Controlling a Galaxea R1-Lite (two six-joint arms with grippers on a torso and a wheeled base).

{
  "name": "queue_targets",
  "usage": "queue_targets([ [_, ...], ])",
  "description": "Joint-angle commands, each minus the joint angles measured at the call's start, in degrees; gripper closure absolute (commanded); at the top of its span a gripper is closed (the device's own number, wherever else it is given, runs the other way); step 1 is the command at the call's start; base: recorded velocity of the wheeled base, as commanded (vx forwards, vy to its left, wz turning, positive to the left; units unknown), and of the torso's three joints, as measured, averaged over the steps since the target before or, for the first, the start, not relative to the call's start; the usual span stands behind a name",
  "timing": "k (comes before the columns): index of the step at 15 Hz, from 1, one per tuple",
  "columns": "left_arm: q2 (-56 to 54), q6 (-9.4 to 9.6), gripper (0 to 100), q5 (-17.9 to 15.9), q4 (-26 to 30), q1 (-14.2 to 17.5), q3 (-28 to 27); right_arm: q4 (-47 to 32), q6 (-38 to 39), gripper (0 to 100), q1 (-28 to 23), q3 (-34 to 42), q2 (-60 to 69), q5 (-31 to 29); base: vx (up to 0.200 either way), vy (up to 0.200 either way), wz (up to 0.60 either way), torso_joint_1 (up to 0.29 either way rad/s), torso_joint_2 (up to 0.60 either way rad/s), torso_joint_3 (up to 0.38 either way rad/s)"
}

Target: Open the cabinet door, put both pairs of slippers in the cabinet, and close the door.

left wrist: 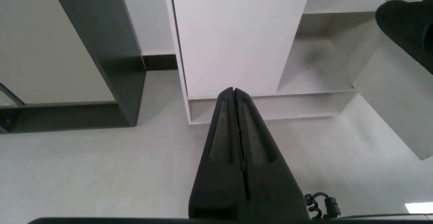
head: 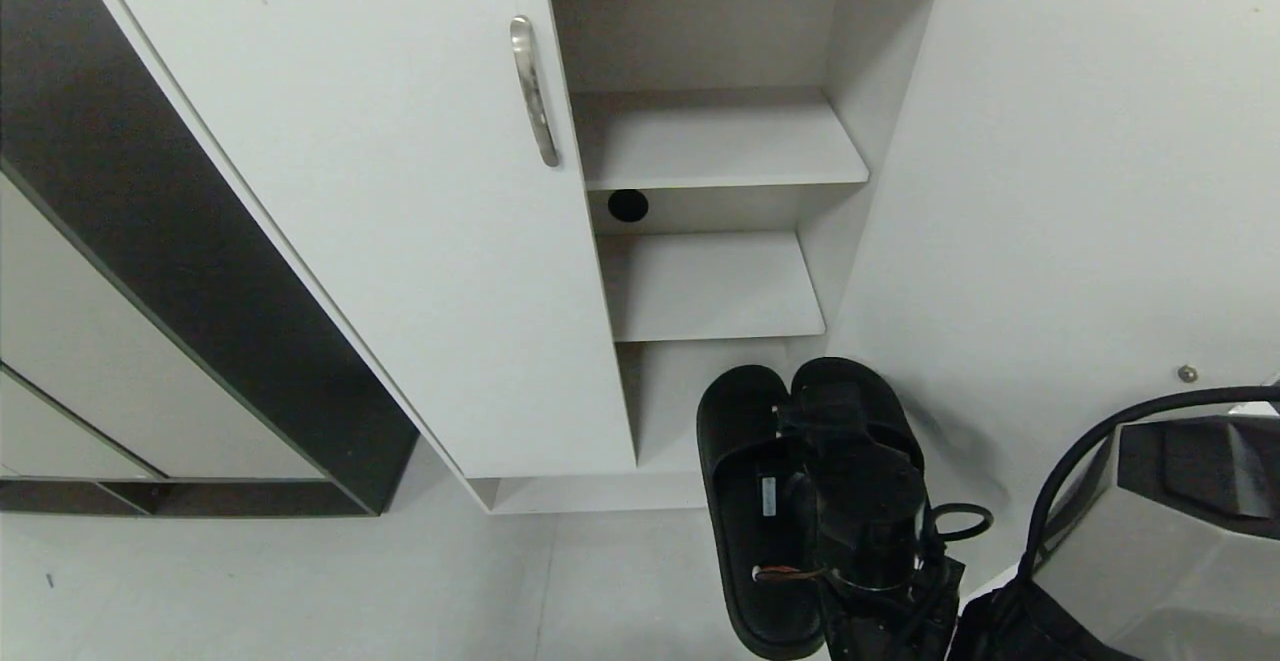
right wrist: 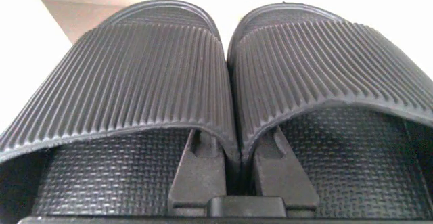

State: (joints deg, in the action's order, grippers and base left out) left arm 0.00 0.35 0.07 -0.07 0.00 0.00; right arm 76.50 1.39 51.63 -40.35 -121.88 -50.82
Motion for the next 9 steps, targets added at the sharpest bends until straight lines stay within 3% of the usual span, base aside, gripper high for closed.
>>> queue_targets([
  [1, 0.09, 0.0, 100, 0.01, -0.01, 0.0, 0.0, 0.06, 0.1, 100, -0.3, 1.94, 1.65, -0.07, 0.0, 0.0, 0.0, 0.0, 0.0, 0.0],
  [9, 0.09, 0.0, 100, 0.01, -0.01, 0.0, 0.0, 0.85, 0.28, 100, -1.09, 4.84, 3.23, -0.07, 0.0, 0.0, 0.0, 0.0, 0.0, 0.0],
])
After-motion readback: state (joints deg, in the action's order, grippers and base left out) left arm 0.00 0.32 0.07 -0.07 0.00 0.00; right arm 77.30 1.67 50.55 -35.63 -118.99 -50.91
